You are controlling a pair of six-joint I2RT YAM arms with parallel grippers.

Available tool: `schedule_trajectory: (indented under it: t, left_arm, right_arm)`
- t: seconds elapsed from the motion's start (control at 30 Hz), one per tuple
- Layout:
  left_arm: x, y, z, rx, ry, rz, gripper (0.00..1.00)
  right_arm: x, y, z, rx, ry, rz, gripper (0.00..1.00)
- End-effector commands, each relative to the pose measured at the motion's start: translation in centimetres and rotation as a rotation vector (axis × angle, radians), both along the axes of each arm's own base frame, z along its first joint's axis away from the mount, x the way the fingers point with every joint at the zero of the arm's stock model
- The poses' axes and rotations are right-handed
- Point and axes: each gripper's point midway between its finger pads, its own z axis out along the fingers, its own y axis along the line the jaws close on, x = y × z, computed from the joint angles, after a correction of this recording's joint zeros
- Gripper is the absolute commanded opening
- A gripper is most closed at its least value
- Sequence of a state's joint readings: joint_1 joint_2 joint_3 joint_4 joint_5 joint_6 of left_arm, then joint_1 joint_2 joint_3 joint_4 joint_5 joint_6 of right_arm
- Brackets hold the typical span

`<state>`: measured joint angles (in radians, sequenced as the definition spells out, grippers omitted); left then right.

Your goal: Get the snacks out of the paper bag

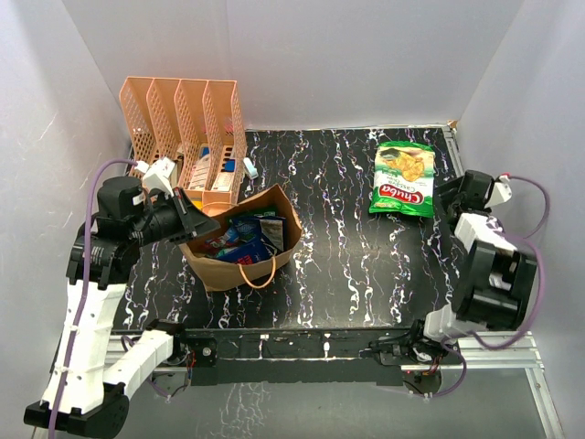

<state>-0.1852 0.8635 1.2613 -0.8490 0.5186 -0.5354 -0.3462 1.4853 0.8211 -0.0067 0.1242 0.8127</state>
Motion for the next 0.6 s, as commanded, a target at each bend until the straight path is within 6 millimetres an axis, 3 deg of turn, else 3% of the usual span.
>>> schedule_trajectory:
  t: [0.0,0.1,0.17,0.27,0.4,0.47,0.57]
  left_arm:
    - [-1.2,-0.9,1.9,-0.041,-0.067,-0.079,0.0]
    - [-2.0,-0.9,2.6,-0.028,-0.08,-0.119,0.0]
    - [-2.6,-1.0,3.0,-0.033,-0.089,-0.135,0.0]
    - [-3.3,-1.7,3.9,-0.091,-0.094,-0.159,0.0]
    - [-4.4,-2.6,4.8,-0.193,-0.088,-0.194,0.0]
    - [-5.1,-2.9,5.3,-0.228,-0.084,-0.205,0.0]
    - [-6.3,-3.4,6.0,-0.294,-0.085,-0.242,0.0]
  right_arm:
    - [0.9,4.2,5.6,-0.185,-0.056,0.181,0.72]
    - [2.1,10.0,8.7,-0.235,-0.109,0.387,0.73]
    - [2.5,15.1,10.8,-0.24,-0.163,0.569,0.73]
    - [1.1,23.9,13.5,-0.21,-0.227,0.89,0.73]
    - [-3.5,33.8,18.9,-0.206,-0.384,1.237,0.73]
    - [-7.1,37.8,22.1,-0.228,-0.512,1.419,0.71]
    - [-12.7,41.5,25.8,-0.298,-0.684,1.648,0.67]
